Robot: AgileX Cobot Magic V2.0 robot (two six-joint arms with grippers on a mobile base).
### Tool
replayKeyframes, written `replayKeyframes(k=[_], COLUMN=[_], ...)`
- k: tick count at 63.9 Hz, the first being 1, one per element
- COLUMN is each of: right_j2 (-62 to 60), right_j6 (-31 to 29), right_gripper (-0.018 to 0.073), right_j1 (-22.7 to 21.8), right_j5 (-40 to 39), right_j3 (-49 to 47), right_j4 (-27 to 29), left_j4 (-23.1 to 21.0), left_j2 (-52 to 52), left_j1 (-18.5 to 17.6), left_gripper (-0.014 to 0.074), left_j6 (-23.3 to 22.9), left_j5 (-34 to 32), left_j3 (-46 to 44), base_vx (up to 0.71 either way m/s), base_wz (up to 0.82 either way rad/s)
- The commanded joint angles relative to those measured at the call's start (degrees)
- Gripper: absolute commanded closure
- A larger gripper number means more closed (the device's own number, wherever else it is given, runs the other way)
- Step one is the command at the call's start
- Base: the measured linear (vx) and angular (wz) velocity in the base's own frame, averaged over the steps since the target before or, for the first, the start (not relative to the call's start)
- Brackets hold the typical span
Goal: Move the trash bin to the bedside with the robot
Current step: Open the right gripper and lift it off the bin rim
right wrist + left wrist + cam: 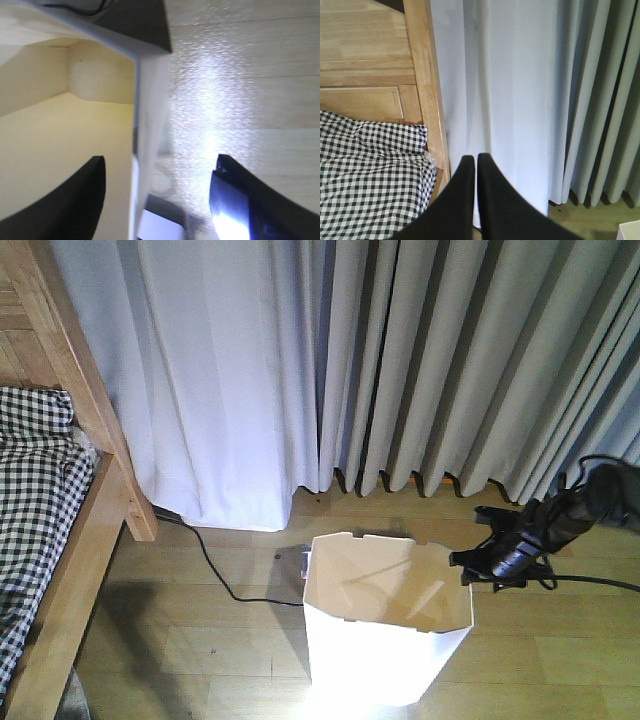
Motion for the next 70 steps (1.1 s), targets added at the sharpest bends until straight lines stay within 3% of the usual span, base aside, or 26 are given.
replayKeyframes(k=[1, 11, 70], right_j2=[-9.99, -24.36, -114.18], right_j6=[-3.42, -7.73, -7.92], right_gripper=[0.0101, 0.0101, 0.0101], right_j1=[0.04, 0.04, 0.04], right_j5=[-3.77, -2.89, -3.6], right_j3=[6.62, 15.84, 51.41], right_j4=[-0.28, -0.28, 1.25], left_j4=[-0.24, -0.24, -0.24], left_j2=[-0.84, -0.84, -0.84], left_j1=[0.06, 0.06, 0.06], left_gripper=[0.0603, 0.0603, 0.0603], left_j6=[0.0, 0.0, 0.0], left_j5=[-4.05, -4.05, -4.05], left_j3=[1.08, 1.08, 1.08], base_vx=[0.0, 0.0, 0.0], base_wz=[0.0, 0.0, 0.0])
